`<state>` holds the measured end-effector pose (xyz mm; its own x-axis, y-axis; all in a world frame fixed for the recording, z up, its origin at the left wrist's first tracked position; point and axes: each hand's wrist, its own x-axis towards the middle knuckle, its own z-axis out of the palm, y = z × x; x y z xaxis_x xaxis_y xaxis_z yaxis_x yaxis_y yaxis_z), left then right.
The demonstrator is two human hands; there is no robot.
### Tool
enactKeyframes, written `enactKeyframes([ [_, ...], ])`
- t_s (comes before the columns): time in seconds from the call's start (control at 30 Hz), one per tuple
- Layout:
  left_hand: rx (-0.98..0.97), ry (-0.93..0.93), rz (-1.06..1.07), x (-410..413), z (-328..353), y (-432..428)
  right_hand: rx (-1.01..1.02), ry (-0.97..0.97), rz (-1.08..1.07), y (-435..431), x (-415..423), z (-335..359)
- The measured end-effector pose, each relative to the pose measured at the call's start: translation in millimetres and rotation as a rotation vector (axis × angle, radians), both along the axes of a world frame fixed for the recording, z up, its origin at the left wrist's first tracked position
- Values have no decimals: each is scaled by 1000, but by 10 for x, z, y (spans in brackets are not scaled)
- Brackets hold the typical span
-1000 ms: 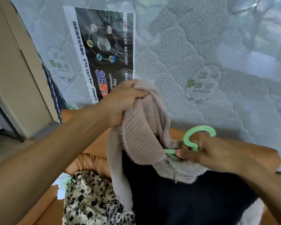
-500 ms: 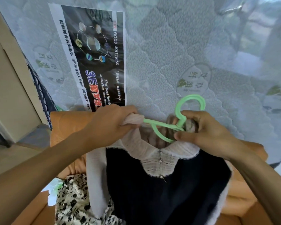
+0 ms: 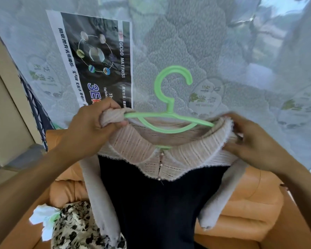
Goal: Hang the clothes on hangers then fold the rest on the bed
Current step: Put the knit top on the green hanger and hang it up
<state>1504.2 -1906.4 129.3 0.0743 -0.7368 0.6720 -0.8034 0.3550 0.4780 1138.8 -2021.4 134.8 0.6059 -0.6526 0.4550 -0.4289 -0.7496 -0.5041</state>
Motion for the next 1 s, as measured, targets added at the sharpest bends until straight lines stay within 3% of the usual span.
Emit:
enactKeyframes([
  [0.07, 2, -5, -37, 13, -2, 17, 30, 59, 0, -49, 19, -102],
  [0.23, 195, 90, -100, 260, -40, 68, -31, -98, 18, -12, 94, -118],
  [0.5, 341, -321, -24, 624, -132, 353, 57, -104, 1, -70, 24, 25],
  [0.63, 381, -85, -220, 269, 177, 347, 144, -118, 70, -88, 90, -5],
  [0.73, 485, 16, -190, 195, 441, 331, 155, -153, 96, -104, 42, 34],
  [0.83, 454, -228, -79, 113, 749, 341, 166, -153, 128, -145, -21, 51],
  [1.0, 476, -411, -373, -454, 833, 172, 199, -159, 213, -152, 24, 125],
])
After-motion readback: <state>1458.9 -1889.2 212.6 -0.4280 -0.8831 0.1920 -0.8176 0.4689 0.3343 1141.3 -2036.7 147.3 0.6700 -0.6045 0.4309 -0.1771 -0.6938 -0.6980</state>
